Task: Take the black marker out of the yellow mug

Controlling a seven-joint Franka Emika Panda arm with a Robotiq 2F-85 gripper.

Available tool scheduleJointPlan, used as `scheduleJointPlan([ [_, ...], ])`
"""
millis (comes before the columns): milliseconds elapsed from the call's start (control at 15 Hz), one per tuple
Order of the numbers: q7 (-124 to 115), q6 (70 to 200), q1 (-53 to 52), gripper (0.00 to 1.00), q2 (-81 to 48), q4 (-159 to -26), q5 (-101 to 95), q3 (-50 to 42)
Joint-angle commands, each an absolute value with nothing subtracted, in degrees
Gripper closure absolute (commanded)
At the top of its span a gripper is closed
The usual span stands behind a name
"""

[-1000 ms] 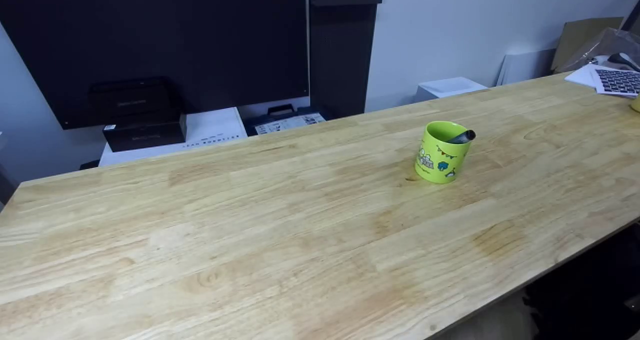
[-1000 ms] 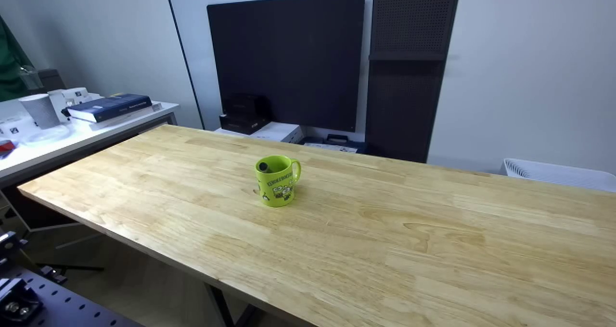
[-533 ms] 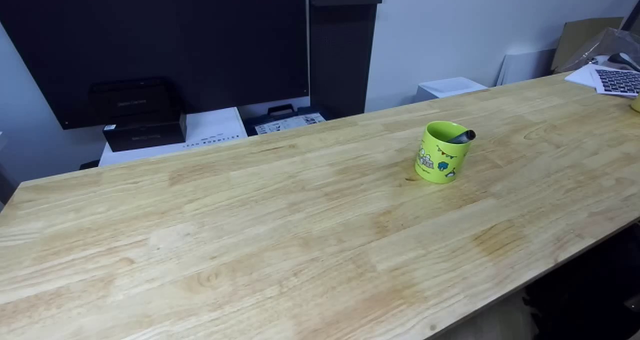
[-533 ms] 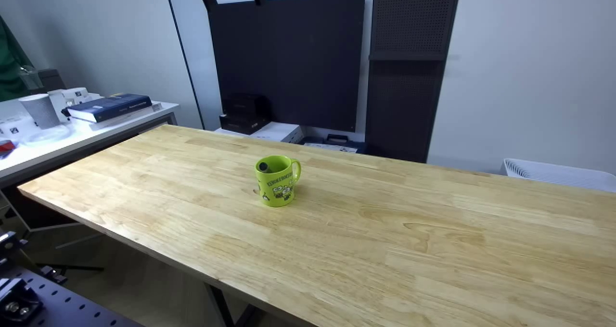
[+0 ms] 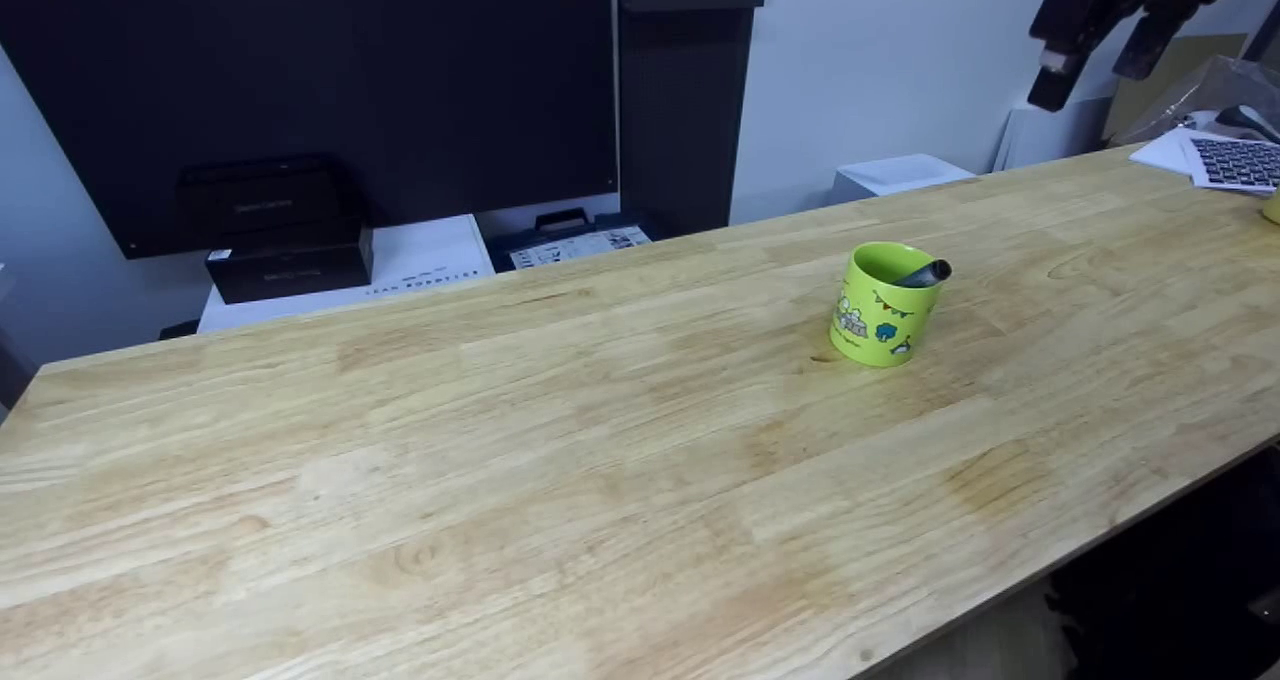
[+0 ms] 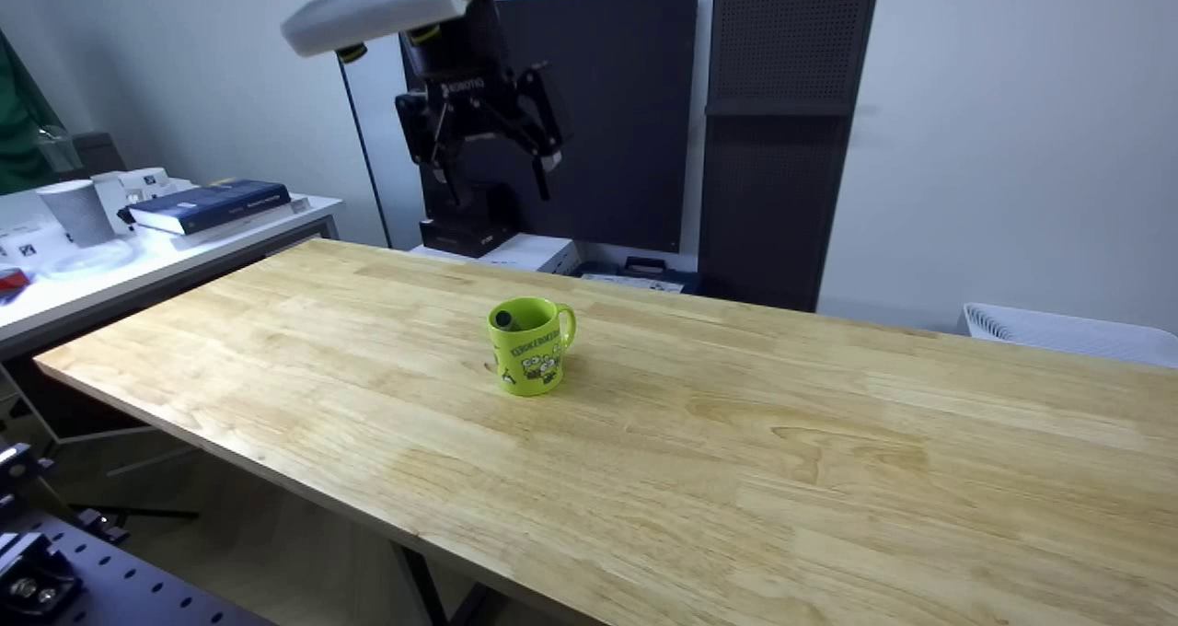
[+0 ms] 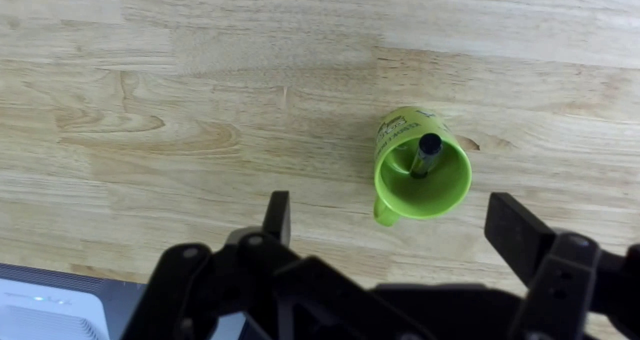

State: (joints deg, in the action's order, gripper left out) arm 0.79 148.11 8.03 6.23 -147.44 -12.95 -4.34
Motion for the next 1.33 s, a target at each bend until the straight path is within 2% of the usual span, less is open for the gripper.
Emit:
scheduleJointPlan([
  [0, 0.49, 148.38, 7.58, 0.00, 5.25, -147.11, -13.46, -4.60],
  [600, 6.65, 151.51, 4.38, 0.00, -1.42, -147.36, -7.69, -3.79],
  [800, 2.44, 155.14, 4.33, 0.00, -5.88, -145.81, -14.55, -4.34],
  [867, 5.54, 153.36, 4.28, 0.00, -2.63, -147.74, -10.97, -4.09],
  [1133, 4.69, 155.21, 4.16, 0.00, -5.63, -146.78, -13.06, -4.41],
  [1267, -0.83, 159.76, 3.12, 0.00, -6.29, -147.80, -19.71, -5.63],
])
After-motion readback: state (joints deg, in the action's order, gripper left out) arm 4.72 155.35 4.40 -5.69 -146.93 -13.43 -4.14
